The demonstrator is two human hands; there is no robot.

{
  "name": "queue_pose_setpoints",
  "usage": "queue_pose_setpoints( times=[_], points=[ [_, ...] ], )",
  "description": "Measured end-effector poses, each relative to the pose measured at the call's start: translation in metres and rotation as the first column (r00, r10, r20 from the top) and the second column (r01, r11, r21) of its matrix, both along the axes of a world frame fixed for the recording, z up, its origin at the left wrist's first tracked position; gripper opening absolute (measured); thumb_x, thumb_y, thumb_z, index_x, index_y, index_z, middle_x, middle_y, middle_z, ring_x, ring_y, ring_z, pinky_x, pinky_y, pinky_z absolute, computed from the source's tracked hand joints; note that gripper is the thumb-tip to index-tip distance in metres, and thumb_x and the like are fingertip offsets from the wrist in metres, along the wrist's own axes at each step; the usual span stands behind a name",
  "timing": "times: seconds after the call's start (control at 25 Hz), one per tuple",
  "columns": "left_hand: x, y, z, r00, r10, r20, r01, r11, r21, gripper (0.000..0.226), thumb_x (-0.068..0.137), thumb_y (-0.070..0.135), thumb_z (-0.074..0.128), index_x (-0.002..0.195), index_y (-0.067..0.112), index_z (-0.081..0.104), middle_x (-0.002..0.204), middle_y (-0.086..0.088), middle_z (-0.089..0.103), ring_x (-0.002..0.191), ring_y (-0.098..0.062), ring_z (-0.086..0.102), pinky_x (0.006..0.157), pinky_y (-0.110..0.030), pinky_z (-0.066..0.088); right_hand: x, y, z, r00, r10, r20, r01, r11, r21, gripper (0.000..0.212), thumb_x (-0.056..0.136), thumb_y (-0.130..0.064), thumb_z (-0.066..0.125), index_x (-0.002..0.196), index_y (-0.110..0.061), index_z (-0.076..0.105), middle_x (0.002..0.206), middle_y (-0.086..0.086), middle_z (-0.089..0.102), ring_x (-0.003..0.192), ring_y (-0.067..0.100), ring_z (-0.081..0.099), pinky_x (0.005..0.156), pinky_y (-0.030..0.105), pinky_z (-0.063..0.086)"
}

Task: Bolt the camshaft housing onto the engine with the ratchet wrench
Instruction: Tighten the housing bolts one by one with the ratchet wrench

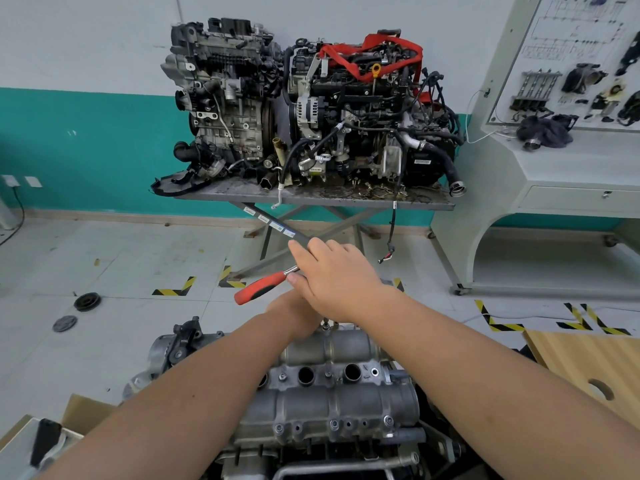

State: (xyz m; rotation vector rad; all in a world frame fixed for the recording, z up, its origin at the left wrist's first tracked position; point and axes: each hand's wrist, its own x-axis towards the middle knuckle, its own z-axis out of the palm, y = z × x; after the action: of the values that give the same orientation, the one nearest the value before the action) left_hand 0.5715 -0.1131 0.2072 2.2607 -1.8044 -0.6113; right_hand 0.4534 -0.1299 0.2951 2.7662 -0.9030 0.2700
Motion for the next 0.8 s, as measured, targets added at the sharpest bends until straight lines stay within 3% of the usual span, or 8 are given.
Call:
queue_pose_setpoints(
  times=[0.12, 0.2, 0.32, 0.44, 0.48, 0.56, 0.68, 0.8],
  points=[
    [-0.008, 0.004, 0.013, 0.999, 0.027, -0.048, -0.023, 0.996, 0.081, 0.024, 0.098, 0.007, 0.040, 0.116, 0.008, 0.056, 0.123, -0.012, 0.060, 0.108, -0.031, 0.055, 0.084, -0.035, 0.042, 0.006, 0.003, 0.009, 1.000, -0.010, -0.023, 0.011, 1.000, 0.029, 0.043, 0.107, -0.045, 0.024, 0.132, -0.017, 0.045, 0.115, 0.006, 0.053, 0.096, 0.030, 0.055, 0.076, 0.039, 0.036],
    [-0.007, 0.003, 0.013, 0.991, -0.118, 0.059, 0.113, 0.991, 0.076, 0.014, 0.101, 0.013, 0.040, 0.104, 0.009, 0.053, 0.119, -0.012, 0.062, 0.102, -0.031, 0.058, 0.087, -0.039, 0.048, 0.012, 0.002, 0.014, 0.995, -0.100, -0.013, 0.101, 0.992, 0.075, 0.037, 0.108, -0.038, 0.026, 0.120, -0.014, 0.051, 0.107, 0.007, 0.058, 0.082, 0.031, 0.053, 0.067, 0.037, 0.030],
    [-0.007, 0.005, 0.018, 0.973, -0.200, 0.112, 0.189, 0.976, 0.103, 0.026, 0.106, 0.036, 0.034, 0.097, 0.017, 0.049, 0.118, -0.010, 0.062, 0.103, -0.029, 0.056, 0.083, -0.033, 0.042, 0.013, -0.005, 0.023, 0.936, -0.336, 0.104, 0.277, 0.886, 0.371, 0.027, 0.104, -0.029, 0.036, 0.101, -0.013, 0.057, 0.082, 0.002, 0.061, 0.072, 0.027, 0.056, 0.061, 0.034, 0.037],
    [-0.008, 0.006, 0.022, 0.988, -0.147, 0.049, 0.138, 0.979, 0.152, 0.037, 0.104, 0.047, 0.033, 0.107, 0.018, 0.057, 0.116, -0.008, 0.062, 0.107, -0.027, 0.057, 0.088, -0.036, 0.045, 0.009, -0.008, 0.026, 0.741, -0.615, 0.267, -0.004, 0.394, 0.919, 0.014, 0.096, -0.020, 0.043, 0.096, -0.011, 0.054, 0.073, 0.003, 0.075, 0.079, 0.021, 0.073, 0.088, 0.041, 0.052],
    [-0.009, 0.007, 0.024, 0.989, -0.141, 0.043, 0.132, 0.979, 0.158, 0.042, 0.104, 0.048, 0.033, 0.111, 0.016, 0.059, 0.114, -0.008, 0.063, 0.102, -0.027, 0.056, 0.085, -0.037, 0.045, 0.009, -0.006, 0.024, 0.666, -0.697, 0.265, -0.166, 0.207, 0.964, 0.012, 0.096, -0.017, 0.044, 0.102, -0.011, 0.052, 0.076, 0.005, 0.077, 0.081, 0.017, 0.075, 0.094, 0.043, 0.048],
    [-0.010, 0.007, 0.024, 0.991, -0.133, 0.020, 0.129, 0.980, 0.152, 0.046, 0.103, 0.047, 0.031, 0.112, 0.012, 0.059, 0.110, -0.011, 0.064, 0.089, -0.025, 0.054, 0.076, -0.036, 0.042, 0.010, -0.003, 0.017, 0.519, -0.812, 0.268, -0.444, 0.011, 0.896, 0.005, 0.096, -0.008, 0.045, 0.098, -0.010, 0.048, 0.083, 0.006, 0.077, 0.084, 0.016, 0.075, 0.080, 0.036, 0.048],
    [-0.011, 0.009, 0.028, 0.994, -0.105, -0.040, 0.109, 0.983, 0.146, 0.047, 0.103, 0.042, 0.027, 0.110, 0.007, 0.058, 0.109, -0.016, 0.065, 0.075, -0.023, 0.051, 0.062, -0.033, 0.039, 0.010, -0.003, 0.005, 0.248, -0.937, 0.248, -0.759, -0.029, 0.650, 0.023, 0.096, 0.002, 0.053, 0.079, -0.012, 0.046, 0.082, 0.009, 0.072, 0.083, 0.024, 0.071, 0.062, 0.023, 0.051],
    [-0.011, 0.011, 0.035, 0.992, -0.048, -0.114, 0.066, 0.984, 0.166, 0.053, 0.104, 0.046, 0.025, 0.112, 0.006, 0.058, 0.109, -0.017, 0.064, 0.063, -0.016, 0.047, 0.051, -0.028, 0.035, 0.013, -0.001, -0.010, 0.120, -0.913, 0.390, -0.717, 0.192, 0.670, 0.021, 0.097, -0.012, 0.060, 0.078, -0.018, 0.055, 0.090, 0.004, 0.069, 0.081, 0.022, 0.062, 0.072, 0.027, 0.048]
  ],
)
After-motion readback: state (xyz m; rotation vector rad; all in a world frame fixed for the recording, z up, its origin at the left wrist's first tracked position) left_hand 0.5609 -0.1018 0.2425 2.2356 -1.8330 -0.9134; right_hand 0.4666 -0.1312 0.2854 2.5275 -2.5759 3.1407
